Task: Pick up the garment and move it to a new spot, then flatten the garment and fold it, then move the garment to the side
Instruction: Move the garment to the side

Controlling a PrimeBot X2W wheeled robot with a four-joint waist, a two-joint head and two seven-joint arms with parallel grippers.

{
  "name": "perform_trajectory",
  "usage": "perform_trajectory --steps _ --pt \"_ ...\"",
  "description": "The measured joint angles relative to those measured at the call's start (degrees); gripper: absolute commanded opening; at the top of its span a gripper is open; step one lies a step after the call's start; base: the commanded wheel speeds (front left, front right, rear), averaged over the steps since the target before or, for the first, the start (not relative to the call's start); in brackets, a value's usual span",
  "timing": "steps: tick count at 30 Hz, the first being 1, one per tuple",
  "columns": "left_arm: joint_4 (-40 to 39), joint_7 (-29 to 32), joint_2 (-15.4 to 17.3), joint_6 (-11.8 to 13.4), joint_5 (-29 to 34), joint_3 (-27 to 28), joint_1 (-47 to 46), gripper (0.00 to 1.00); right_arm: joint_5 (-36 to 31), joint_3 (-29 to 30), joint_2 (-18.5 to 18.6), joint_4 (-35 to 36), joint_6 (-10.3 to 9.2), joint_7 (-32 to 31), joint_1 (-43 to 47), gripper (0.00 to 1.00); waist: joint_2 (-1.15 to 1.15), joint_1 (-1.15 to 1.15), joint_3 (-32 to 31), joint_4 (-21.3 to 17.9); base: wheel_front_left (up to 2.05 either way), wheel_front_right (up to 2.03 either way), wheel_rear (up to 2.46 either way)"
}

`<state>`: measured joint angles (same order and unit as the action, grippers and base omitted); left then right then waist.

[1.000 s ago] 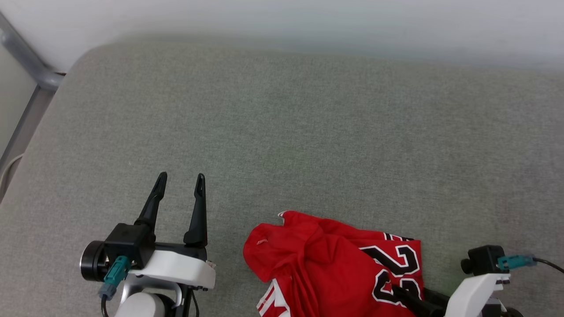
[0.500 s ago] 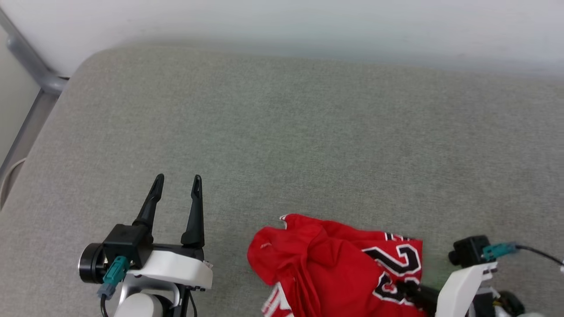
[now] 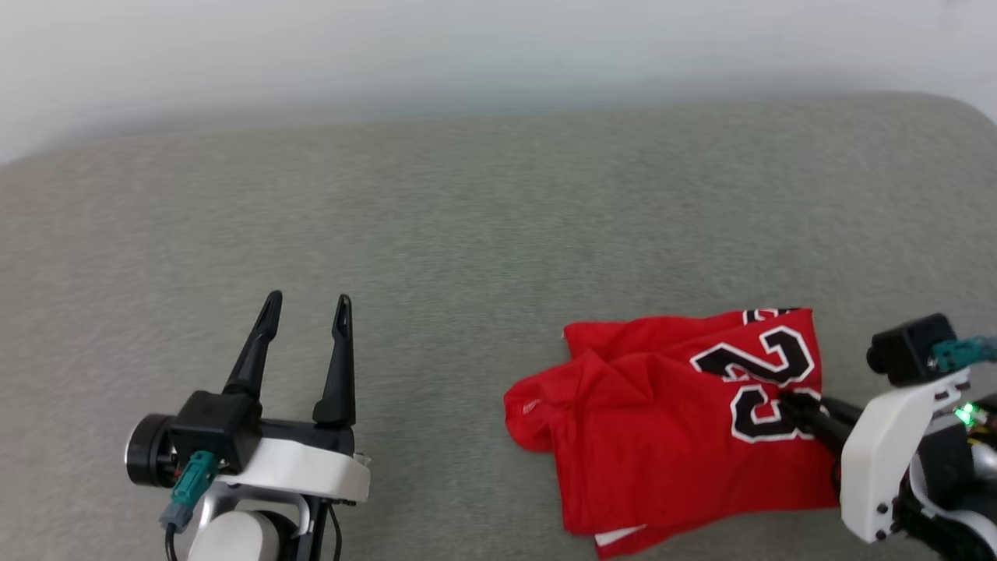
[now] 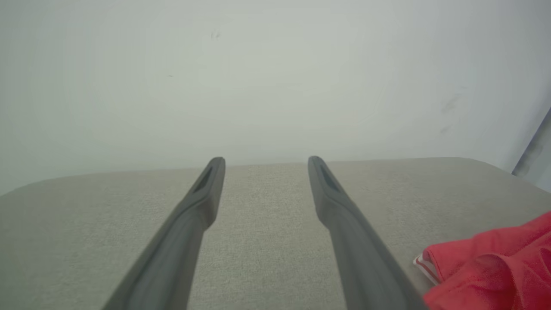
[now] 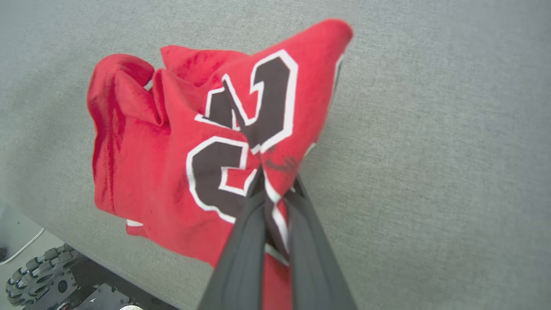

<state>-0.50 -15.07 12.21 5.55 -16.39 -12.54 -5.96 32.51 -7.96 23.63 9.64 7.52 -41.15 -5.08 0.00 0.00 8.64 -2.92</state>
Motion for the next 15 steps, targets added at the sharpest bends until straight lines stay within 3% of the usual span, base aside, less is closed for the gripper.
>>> perform_trajectory --steps 8,15 --pt "-2.21 0.34 2.19 -1.47 2.29 -0.31 -4.32 1.0 -0.3 0.91 1.36 -0.08 0.0 0.15 -5.45 0.0 0.0 0.01 4.32 -9.65 0.0 0.0 0.0" --pt "-6.41 4.03 5.32 -2.52 4.46 -1.15 -9.18 1.0 -0.38 1.23 2.56 -7.45 0.01 4.85 -13.77 0.0 0.0 0.01 11.66 -15.74 0.0 0.0 0.0"
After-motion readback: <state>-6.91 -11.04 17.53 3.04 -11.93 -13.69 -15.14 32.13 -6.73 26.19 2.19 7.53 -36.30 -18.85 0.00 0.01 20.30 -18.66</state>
